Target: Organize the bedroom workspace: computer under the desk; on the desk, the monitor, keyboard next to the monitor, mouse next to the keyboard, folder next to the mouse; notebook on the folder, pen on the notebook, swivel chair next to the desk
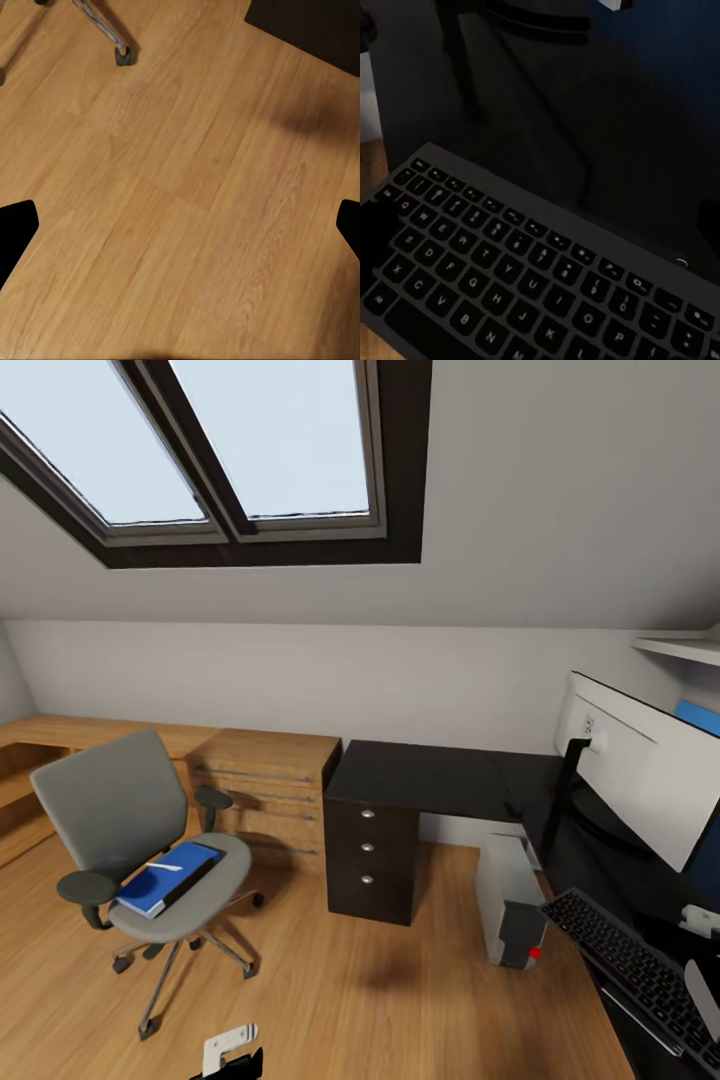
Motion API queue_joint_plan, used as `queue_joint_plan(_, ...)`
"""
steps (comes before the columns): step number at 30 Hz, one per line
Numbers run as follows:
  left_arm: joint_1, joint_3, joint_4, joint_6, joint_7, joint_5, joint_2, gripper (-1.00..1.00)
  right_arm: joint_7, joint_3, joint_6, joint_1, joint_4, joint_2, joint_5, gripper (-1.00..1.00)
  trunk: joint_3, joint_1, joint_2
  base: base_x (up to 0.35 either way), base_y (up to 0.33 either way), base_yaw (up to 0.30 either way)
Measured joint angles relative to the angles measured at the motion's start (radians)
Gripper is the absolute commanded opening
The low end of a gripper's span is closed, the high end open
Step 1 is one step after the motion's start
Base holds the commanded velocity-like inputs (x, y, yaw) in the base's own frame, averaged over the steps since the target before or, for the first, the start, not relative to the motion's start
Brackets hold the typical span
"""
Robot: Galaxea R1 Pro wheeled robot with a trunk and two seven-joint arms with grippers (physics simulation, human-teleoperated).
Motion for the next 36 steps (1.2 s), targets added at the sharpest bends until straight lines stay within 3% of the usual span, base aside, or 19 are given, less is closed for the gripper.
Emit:
queue_joint_plan(28, 0.0, 0.0, 0.003, 0.001, 0.001, 0.0, 0.0, 1.0, 0.002, 0.0, -0.002, 0.0, 0.0, 0.01, -0.001, 1.0, 0.0, 0.0, 0.0, 0.008, 0.0, 0.0)
queue_joint_plan(29, 0.0, 0.001, 0.003, 0.001, 0.004, 0.0, 0.001, 1.0, 0.001, 0.0, -0.004, 0.0, 0.0, 0.031, -0.002, 1.0, 0.0, 0.0, 0.0, 0.0, 0.0, 0.0)
queue_joint_plan(36, 0.0, 0.001, 0.004, 0.0, 0.009, 0.0, 0.0, 1.0, -0.001, -0.001, -0.02, 0.0, -0.001, 0.068, -0.001, 1.0, 0.0, 0.0, 0.0, 0.0, 0.0, -0.045)
